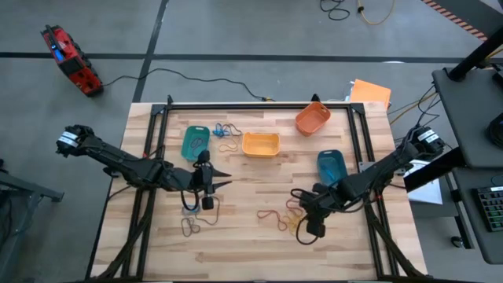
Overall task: Sort rubber bands into baskets
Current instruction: Put the yellow rubberband into the orange bin
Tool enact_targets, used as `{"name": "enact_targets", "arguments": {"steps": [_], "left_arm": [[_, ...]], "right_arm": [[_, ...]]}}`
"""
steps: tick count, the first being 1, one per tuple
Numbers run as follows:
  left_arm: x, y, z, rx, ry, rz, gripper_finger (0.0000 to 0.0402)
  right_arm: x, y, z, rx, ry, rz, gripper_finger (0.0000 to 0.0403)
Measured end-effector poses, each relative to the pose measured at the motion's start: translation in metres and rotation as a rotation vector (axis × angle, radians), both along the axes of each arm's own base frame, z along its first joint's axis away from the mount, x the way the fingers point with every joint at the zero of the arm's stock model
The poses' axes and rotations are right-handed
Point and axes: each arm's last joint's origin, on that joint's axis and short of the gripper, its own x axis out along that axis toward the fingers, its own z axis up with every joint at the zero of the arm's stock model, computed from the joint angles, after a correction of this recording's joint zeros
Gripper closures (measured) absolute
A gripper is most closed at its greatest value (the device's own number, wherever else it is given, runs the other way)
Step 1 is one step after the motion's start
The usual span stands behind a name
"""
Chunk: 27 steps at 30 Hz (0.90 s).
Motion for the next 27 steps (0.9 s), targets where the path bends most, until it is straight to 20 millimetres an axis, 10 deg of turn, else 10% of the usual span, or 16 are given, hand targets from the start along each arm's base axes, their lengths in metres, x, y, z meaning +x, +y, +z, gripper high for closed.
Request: {"name": "enact_targets", "arguments": {"steps": [16, 27], "left_arm": [[0.000, 0.003, 0.001, 0.086, -0.003, 0.091, 0.0327], [0.000, 0.005, 0.001, 0.111, 0.004, 0.090, 0.0327]], "right_arm": [[-0.012, 0.023, 0.003, -0.051, 0.029, 0.019, 0.0305], [0.002, 0.033, -0.035, -0.145, 0.091, 0.033, 0.0259]]}}
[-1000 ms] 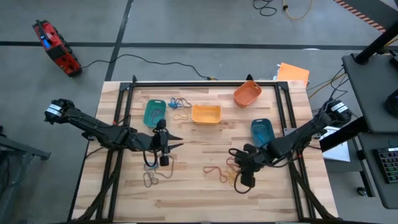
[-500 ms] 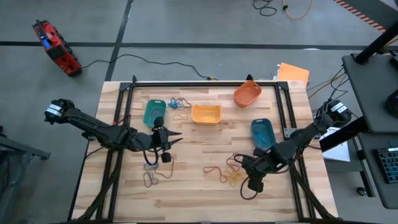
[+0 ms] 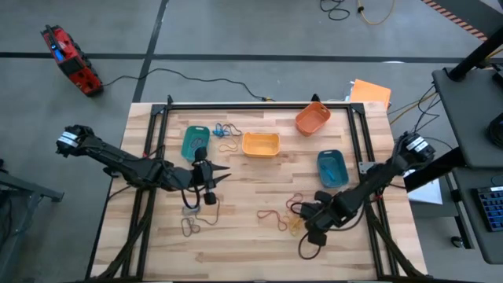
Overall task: Sort rubber bands into baskets
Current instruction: Put the yellow rubberband into the orange bin
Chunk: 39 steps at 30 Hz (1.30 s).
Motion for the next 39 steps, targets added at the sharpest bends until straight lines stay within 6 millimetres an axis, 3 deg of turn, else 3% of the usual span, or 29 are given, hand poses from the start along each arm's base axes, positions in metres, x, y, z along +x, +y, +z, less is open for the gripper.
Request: {"name": "enact_targets", "arguments": {"steps": [7, 14, 20, 27, 33, 39], "left_arm": [[0.000, 0.000, 0.000, 0.016, 0.005, -0.005, 0.0327], [0.000, 0.000, 0.000, 0.022, 0.008, -0.006, 0.0327], [0.000, 0.000, 0.000, 0.025, 0.009, -0.007, 0.0327], [0.000, 0.000, 0.000, 0.043, 0.015, -0.012, 0.0327], [0.000, 0.000, 0.000, 0.045, 0.016, -0.013, 0.0327], [0.000, 0.000, 0.000, 0.045, 0.016, -0.013, 0.0327]], "right_arm": [[0.009, 0.005, -0.017, -0.024, -0.017, -0.001, 0.0237], [0.013, 0.006, -0.032, -0.084, -0.006, -0.015, 0.0247], [0.013, 0.006, -0.040, -0.110, 0.005, -0.020, 0.0284], [0.013, 0.006, -0.042, -0.125, 0.004, -0.024, 0.0364], [0.013, 0.005, -0.030, -0.108, -0.040, -0.022, 0.0392], [0.009, 0.000, 0.006, -0.104, -0.199, -0.047, 0.0394]]}}
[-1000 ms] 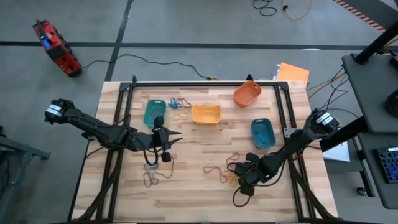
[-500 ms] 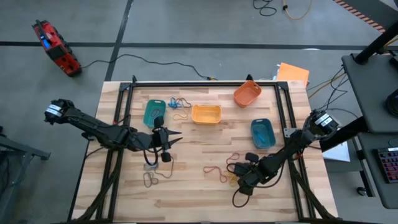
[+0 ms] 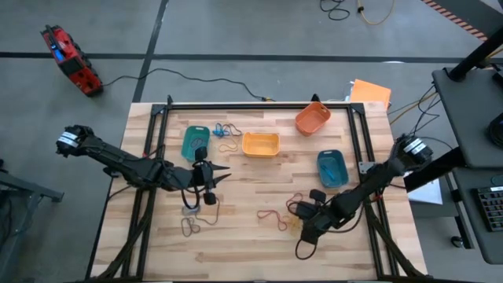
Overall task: Sort rubber bands into baskets
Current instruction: Put the yellow rubberband into the orange bin
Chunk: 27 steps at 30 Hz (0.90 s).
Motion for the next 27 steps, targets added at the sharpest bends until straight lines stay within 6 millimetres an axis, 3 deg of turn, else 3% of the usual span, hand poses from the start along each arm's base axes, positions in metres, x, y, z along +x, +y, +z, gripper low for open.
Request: {"name": "enact_targets", "arguments": {"steps": [14, 22, 27], "left_arm": [[0.000, 0.000, 0.000, 0.007, 0.002, -0.002, 0.0327], [0.000, 0.000, 0.000, 0.018, 0.005, -0.006, 0.0327], [0.001, 0.000, 0.003, 0.055, -0.012, -0.019, 0.0327]], "right_arm": [[-0.008, -0.014, 0.067, -0.266, -0.405, 0.059, 0.0394], [0.000, -0.020, 0.089, -0.490, -0.565, 0.074, 0.0394], [0.012, -0.040, 0.095, -0.581, -0.583, 0.011, 0.0394]]}}
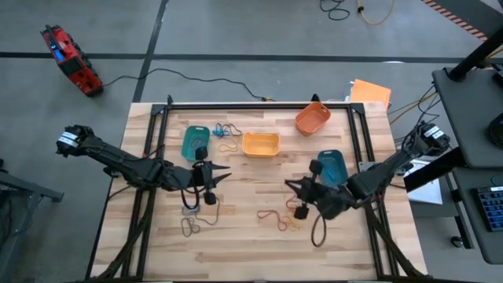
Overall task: Sort rubber bands into baskets
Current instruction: Put the yellow rubberband into the orange bin
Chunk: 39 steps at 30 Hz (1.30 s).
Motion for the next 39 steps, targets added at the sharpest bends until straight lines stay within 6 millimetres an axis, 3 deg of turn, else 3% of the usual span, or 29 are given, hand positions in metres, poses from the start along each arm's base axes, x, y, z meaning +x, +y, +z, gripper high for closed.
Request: {"name": "enact_targets", "arguments": {"steps": [9, 15, 22, 31, 39], "left_arm": [[0.003, 0.001, 0.008, 0.181, -0.020, -0.045, 0.0327], [0.007, 0.009, 0.027, 0.271, -0.161, -0.010, 0.0327], [0.007, 0.009, 0.039, 0.144, -0.325, 0.011, 0.0327], [0.008, 0.009, 0.048, -0.027, -0.408, 0.033, 0.0327], [0.011, 0.008, 0.066, -0.043, -0.419, 0.035, 0.0327]], "right_arm": [[0.009, -0.056, 0.014, -0.060, 0.016, -0.139, 0.0394], [0.004, -0.100, 0.029, -0.091, 0.003, -0.268, 0.0394], [0.002, -0.153, 0.030, -0.030, 0.023, -0.341, 0.0394], [-0.022, -0.197, 0.028, 0.001, 0.115, -0.499, 0.0394], [-0.045, -0.229, 0.020, 0.056, 0.205, -0.678, 0.0394]]}}
